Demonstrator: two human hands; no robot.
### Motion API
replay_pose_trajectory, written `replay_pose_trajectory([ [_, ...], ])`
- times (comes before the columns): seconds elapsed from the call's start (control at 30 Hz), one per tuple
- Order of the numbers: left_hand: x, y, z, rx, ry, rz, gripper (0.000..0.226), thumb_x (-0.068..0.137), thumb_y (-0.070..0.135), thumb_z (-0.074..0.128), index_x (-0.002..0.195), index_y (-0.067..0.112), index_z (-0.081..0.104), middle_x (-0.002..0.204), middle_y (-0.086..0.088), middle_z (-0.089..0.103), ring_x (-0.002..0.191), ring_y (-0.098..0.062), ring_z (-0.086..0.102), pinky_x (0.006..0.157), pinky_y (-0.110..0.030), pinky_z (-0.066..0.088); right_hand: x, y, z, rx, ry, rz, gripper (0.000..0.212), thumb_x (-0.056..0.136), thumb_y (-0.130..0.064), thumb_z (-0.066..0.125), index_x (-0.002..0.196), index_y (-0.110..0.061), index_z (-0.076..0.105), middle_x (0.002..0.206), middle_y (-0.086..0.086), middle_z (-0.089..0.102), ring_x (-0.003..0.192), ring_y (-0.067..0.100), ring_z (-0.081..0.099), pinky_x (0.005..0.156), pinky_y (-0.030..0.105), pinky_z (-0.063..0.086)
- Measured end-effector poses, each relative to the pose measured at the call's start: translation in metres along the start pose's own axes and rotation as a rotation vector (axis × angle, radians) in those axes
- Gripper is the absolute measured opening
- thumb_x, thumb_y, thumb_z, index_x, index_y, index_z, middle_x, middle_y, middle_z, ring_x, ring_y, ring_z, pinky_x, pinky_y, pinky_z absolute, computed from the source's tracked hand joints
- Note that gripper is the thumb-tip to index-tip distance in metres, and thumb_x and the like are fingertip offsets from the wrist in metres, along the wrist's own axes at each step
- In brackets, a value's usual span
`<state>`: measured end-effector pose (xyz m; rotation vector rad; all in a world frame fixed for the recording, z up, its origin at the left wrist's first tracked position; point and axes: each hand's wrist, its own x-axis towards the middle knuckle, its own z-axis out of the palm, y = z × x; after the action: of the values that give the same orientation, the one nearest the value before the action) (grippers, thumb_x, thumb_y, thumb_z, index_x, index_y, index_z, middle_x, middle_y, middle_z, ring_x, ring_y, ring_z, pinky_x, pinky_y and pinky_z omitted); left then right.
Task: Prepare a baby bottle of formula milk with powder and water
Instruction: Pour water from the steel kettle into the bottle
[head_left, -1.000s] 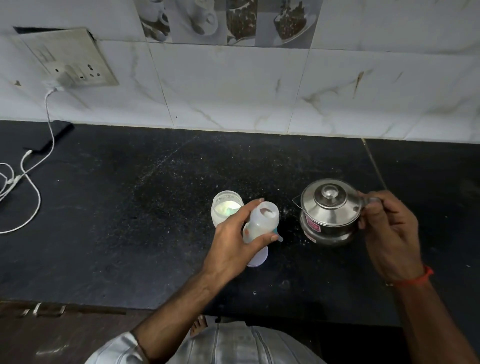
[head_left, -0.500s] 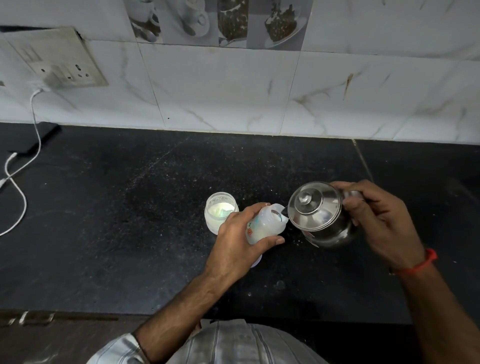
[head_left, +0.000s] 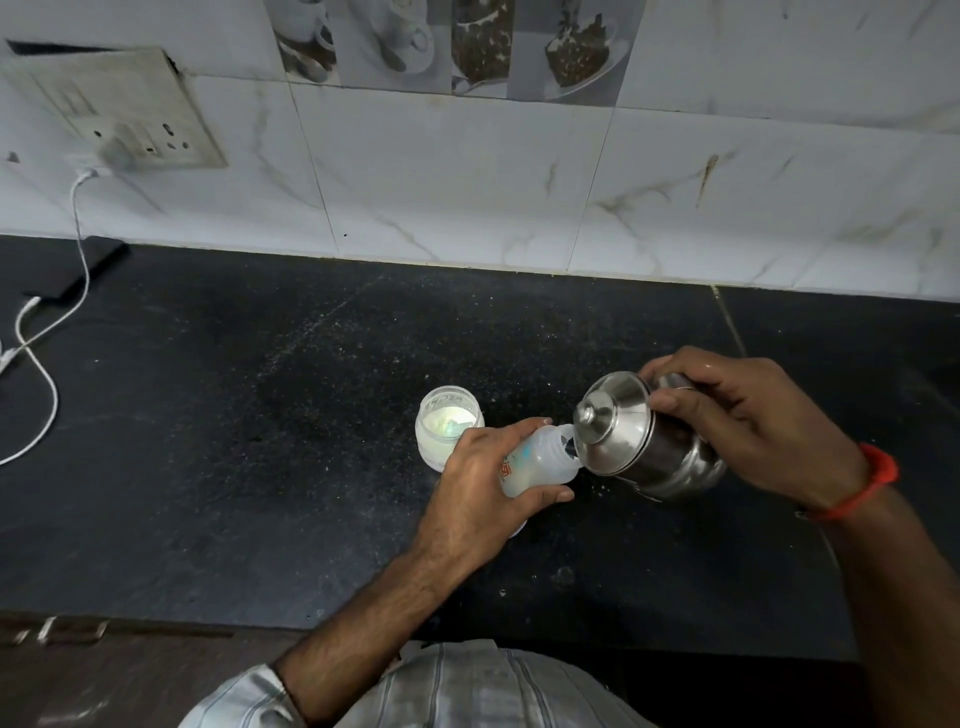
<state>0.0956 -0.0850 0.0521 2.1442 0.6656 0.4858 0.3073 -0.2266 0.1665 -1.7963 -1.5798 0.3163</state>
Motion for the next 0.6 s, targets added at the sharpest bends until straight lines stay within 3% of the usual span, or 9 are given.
replay_pose_trajectory([
  [0.43,0.000,-0.002,-0.002,0.004,-0.003,-0.003,0.072,0.075,0.051,0.086,0.140,0.035,0.059,0.117,0.039,0.049,0.118,0.001,0.046,0.092,-0.007,0.032,0.019,-0.008,0.000,-0.070,-0.086,-0.040,0.057,0.098,-0.067,0.042,0.087,-0.016,0.065,0.085,0.006,0.071,0.073,0.021,0.069,0.064,0.041,0.053],
  [0.6,0.000,-0.002,-0.002,-0.002,-0.018,-0.006,0.074,0.075,0.053,0.085,0.142,0.034,0.058,0.125,0.030,0.054,0.121,-0.002,0.048,0.091,-0.008,0.034,0.022,-0.011,-0.002,-0.090,-0.113,-0.062,0.052,0.098,-0.065,0.042,0.086,-0.020,0.064,0.082,0.002,0.069,0.069,0.018,0.066,0.062,0.036,0.052],
])
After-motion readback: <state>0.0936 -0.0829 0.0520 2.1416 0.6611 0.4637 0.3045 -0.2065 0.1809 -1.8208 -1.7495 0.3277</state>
